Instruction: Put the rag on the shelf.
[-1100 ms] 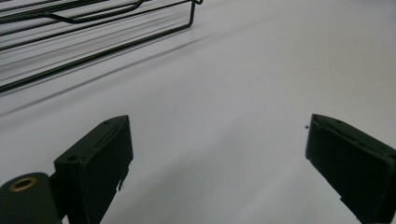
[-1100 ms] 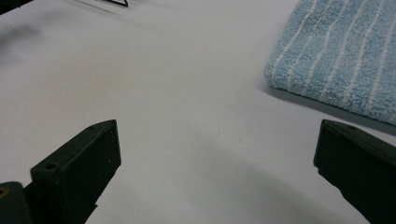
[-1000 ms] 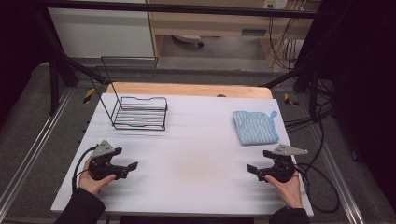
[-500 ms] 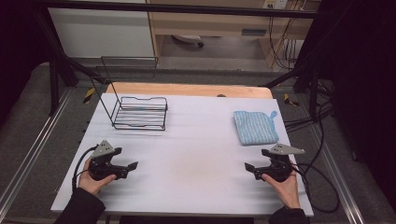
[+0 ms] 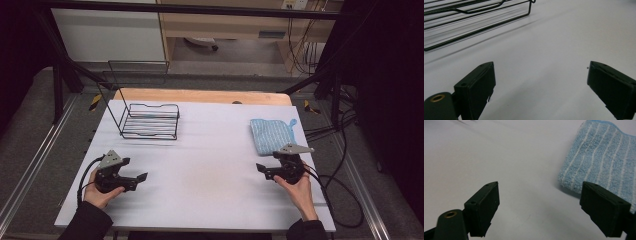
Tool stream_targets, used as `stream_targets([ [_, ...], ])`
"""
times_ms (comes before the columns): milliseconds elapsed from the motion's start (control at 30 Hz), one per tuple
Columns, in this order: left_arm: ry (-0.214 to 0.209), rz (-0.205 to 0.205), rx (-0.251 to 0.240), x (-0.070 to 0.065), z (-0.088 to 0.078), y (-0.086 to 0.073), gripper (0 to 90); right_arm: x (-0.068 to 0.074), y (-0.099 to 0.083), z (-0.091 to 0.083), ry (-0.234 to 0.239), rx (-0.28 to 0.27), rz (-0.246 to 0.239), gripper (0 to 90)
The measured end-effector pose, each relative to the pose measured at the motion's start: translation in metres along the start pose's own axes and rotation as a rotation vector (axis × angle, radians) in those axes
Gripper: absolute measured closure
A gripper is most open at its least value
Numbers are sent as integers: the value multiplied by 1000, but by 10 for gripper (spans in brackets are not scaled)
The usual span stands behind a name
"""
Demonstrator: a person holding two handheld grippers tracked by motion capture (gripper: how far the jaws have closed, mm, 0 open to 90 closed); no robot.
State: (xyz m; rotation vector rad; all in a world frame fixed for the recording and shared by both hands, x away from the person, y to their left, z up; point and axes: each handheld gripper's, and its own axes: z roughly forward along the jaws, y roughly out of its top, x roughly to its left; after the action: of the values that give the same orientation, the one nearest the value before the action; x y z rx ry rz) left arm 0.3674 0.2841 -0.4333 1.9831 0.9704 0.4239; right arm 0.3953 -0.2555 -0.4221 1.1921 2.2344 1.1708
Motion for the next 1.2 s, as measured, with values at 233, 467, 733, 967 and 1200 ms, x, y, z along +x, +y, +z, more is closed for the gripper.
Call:
stream_targets([
  [233,1,2,-5,0,0,0,80,-8,12,16,-31,2,-14,346],
  [467,8,-3,-7,1,-1,0,85,-16,17,38,-82,43,-34,484],
  [733,12,1,-6,1,-1,0,90,-23,15,52,-114,79,-55,632],
  [967,8,2,-1,1,0,0,94,-23,10,56,-150,90,-88,732],
  [1200,7,4,-1,1,1,0,97,-21,8,57,-170,90,-125,796],
])
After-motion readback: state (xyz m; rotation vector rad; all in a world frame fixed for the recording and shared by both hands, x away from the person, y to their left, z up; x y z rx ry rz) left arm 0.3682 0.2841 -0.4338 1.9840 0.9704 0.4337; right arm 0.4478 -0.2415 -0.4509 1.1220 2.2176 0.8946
